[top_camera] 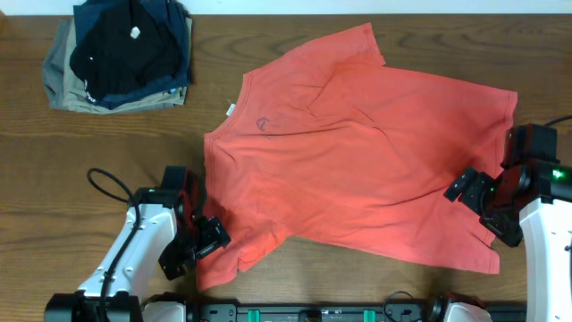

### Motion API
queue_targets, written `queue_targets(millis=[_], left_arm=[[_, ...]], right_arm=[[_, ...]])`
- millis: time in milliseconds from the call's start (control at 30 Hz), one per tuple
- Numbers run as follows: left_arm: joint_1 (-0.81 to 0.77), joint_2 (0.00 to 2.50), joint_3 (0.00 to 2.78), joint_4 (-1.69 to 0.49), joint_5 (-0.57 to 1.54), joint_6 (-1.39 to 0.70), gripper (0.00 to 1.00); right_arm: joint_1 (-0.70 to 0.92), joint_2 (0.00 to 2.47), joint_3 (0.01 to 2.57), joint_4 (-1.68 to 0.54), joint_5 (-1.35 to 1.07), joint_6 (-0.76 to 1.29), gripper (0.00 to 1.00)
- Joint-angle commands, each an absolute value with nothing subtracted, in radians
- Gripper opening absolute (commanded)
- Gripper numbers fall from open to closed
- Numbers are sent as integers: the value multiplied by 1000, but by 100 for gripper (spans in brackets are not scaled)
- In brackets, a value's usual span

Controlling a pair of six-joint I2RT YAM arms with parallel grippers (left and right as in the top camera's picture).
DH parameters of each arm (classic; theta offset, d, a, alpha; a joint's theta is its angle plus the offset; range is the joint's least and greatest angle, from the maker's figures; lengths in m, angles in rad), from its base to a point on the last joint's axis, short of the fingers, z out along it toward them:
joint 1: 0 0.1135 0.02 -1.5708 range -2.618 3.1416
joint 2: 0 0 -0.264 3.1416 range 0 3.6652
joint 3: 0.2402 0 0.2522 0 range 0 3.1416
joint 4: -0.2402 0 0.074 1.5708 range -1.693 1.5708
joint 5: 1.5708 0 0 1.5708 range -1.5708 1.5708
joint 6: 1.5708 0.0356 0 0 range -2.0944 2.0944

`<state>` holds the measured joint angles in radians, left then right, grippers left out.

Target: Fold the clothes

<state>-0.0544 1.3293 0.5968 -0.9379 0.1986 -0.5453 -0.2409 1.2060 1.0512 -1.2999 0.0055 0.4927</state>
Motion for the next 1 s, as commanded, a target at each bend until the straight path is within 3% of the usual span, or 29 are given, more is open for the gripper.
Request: queue_targets(millis=[0, 300, 467, 833, 967], left_arm=[[-56, 1319, 593, -939, 172, -560, 95], [-56, 1319, 591, -921, 249, -584, 95], [-56, 1319, 569, -905, 251, -731, 96], [-56, 1319, 453, -804, 263, -830, 94], [-56, 1319, 440, -794, 270, -833, 44]], right_arm=[[-233, 1191, 1048, -1300, -20, 482, 99], [-233, 1191, 1048, -1296, -59, 482, 99], [-233, 1191, 1048, -1294, -58, 479, 99], [-233, 1191, 1046, -1290, -58, 474, 99], [-233, 1191, 1046, -1290, -58, 474, 99]])
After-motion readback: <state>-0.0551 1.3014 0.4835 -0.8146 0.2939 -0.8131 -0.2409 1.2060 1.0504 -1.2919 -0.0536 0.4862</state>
